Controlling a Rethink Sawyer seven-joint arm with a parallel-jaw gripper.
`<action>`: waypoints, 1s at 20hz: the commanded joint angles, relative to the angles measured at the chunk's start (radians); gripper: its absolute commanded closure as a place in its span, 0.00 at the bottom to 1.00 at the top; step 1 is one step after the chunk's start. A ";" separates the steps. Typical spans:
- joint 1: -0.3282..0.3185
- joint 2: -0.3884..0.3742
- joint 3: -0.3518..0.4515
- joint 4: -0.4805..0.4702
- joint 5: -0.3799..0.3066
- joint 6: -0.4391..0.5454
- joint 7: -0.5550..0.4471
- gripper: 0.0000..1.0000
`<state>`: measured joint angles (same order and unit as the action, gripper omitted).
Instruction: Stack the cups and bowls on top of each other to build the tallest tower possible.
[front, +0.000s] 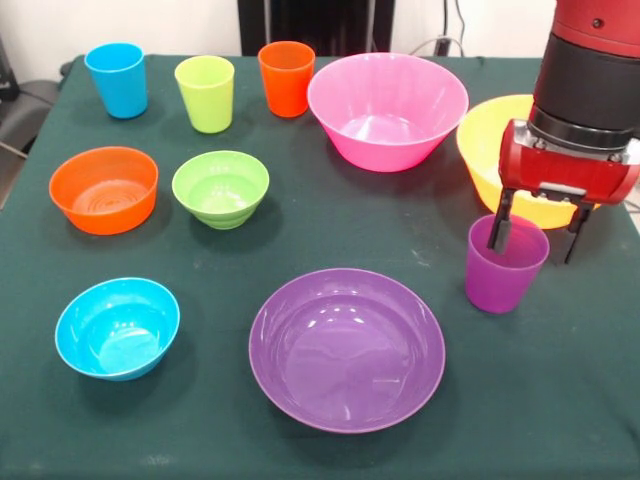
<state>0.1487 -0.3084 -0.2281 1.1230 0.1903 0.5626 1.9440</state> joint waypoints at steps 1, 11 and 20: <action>-0.001 0.061 0.077 0.096 0.004 -0.073 0.181 0.00; 0.030 0.169 0.044 0.035 0.019 -0.173 0.243 0.00; 0.049 0.170 0.032 0.041 0.030 -0.170 0.267 0.00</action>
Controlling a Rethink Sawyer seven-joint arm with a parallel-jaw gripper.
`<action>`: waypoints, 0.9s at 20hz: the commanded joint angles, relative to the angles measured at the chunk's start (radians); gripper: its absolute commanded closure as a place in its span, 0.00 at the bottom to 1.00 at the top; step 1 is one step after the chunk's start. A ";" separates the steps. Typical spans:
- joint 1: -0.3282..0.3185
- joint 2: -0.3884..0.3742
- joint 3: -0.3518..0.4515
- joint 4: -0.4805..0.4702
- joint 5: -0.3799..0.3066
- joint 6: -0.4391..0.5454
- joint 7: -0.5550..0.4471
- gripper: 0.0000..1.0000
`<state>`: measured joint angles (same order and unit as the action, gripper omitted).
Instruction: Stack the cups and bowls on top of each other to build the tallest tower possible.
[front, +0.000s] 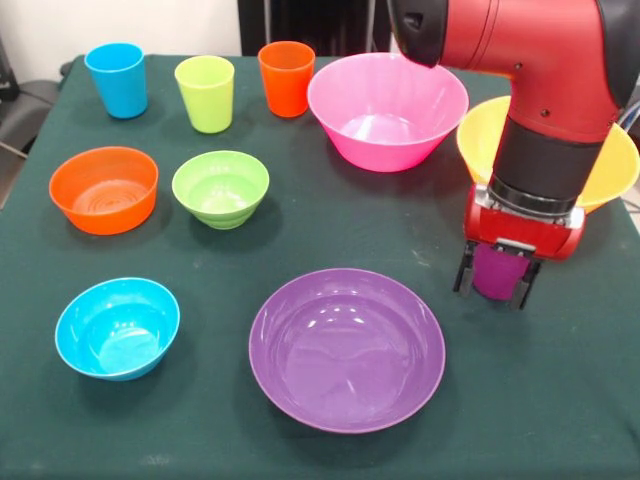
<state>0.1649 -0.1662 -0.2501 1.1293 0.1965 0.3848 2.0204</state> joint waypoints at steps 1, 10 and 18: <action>0.033 0.017 0.053 0.040 0.026 0.020 0.188 0.00; 0.039 -0.008 0.044 0.045 0.037 0.059 0.176 0.00; 0.038 -0.090 0.043 0.070 0.040 0.156 0.140 0.00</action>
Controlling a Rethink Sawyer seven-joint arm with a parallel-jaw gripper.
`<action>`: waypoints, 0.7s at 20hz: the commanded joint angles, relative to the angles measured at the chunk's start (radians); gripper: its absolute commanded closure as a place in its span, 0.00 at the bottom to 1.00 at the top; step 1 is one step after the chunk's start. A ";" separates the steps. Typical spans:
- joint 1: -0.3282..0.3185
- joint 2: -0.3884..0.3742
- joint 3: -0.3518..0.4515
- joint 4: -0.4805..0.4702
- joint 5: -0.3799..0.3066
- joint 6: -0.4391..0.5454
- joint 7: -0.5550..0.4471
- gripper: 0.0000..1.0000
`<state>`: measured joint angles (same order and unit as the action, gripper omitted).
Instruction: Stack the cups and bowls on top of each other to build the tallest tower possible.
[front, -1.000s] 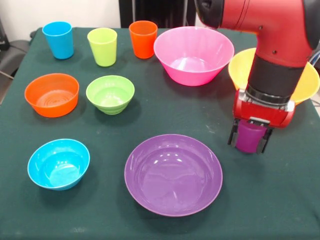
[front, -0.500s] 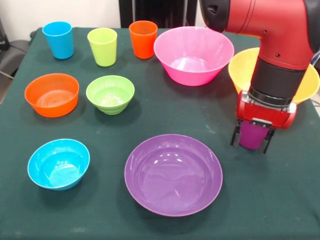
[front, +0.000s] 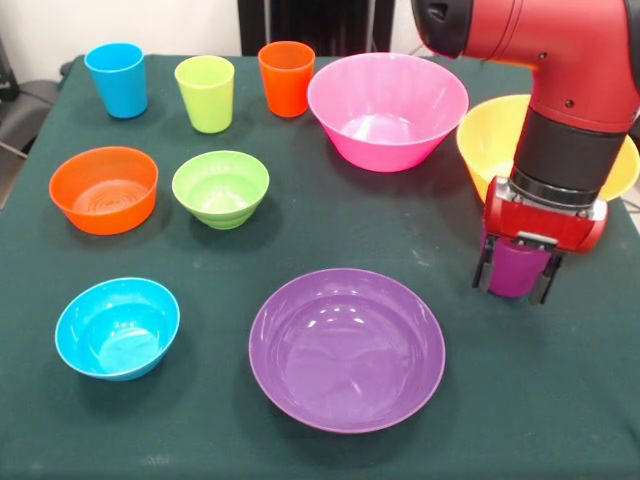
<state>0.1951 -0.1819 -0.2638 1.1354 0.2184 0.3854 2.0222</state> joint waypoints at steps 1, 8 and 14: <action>0.006 -0.084 0.057 0.064 0.018 0.168 0.135 0.00; 0.006 -0.117 0.061 0.074 0.017 0.208 0.135 0.00; 0.019 -0.128 0.054 0.059 0.024 0.255 0.157 0.00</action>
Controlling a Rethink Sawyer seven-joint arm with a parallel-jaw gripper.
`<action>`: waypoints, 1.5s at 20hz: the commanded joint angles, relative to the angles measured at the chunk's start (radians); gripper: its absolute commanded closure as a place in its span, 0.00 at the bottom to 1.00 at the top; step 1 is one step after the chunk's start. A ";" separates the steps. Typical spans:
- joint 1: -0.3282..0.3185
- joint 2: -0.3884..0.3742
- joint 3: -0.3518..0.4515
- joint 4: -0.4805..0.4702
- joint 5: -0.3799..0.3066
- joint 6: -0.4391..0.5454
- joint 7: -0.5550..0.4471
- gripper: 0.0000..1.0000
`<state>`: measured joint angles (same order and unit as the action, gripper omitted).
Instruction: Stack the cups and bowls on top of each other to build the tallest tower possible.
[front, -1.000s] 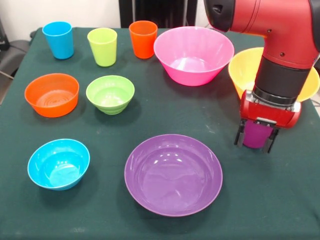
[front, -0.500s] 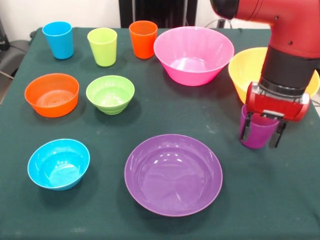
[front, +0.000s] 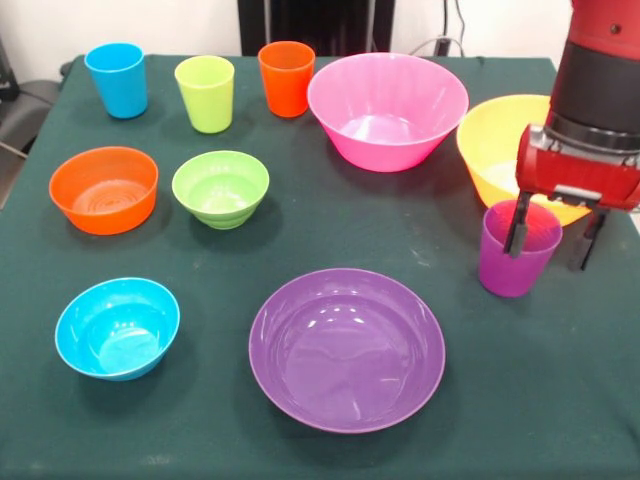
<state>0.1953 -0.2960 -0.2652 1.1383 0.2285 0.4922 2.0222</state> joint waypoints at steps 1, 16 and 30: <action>0.022 -0.011 0.054 0.054 0.016 0.148 0.164 0.00; 0.092 -0.005 0.015 0.135 0.044 0.073 0.235 0.00; 0.083 0.011 0.025 0.194 0.019 -0.034 0.209 0.00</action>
<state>0.2899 -0.3157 -0.3072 1.2331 0.2676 0.5082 2.0797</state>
